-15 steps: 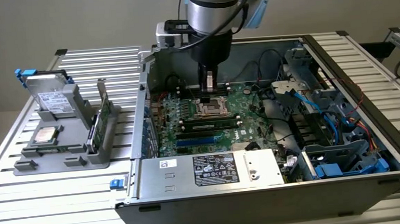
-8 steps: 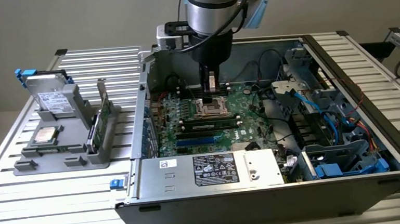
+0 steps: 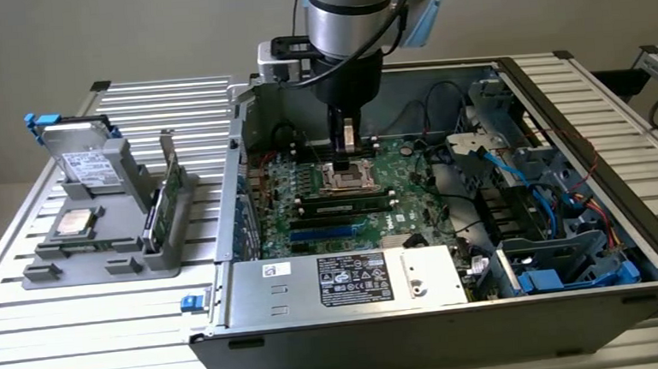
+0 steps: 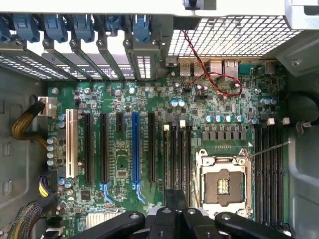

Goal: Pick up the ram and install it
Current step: 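Press down the ram until it locks into place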

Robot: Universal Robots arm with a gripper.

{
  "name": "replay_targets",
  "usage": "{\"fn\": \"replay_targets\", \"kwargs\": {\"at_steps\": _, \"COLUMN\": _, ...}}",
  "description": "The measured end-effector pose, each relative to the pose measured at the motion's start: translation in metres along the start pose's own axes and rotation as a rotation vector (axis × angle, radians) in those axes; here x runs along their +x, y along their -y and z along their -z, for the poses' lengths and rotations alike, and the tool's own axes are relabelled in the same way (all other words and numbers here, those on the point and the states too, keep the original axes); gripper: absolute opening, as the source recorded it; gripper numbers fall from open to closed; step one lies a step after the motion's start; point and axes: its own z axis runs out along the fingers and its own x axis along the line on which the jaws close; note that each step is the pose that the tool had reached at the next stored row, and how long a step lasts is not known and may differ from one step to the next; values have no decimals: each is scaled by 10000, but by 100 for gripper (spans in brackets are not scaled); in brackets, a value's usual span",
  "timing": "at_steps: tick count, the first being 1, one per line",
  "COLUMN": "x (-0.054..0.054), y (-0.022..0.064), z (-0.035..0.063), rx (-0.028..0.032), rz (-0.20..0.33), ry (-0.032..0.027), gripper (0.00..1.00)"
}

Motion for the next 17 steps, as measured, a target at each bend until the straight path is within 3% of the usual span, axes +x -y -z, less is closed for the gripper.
{"fn": "replay_targets", "kwargs": {"at_steps": 7, "x": 28, "y": 1, "z": -9, "rx": 10, "rz": -104, "ry": 9, "gripper": 11}}
{"fn": "replay_targets", "kwargs": {"at_steps": 17, "x": 29, "y": 1, "z": -16, "rx": 92, "rz": -1862, "ry": 35, "gripper": 11}}
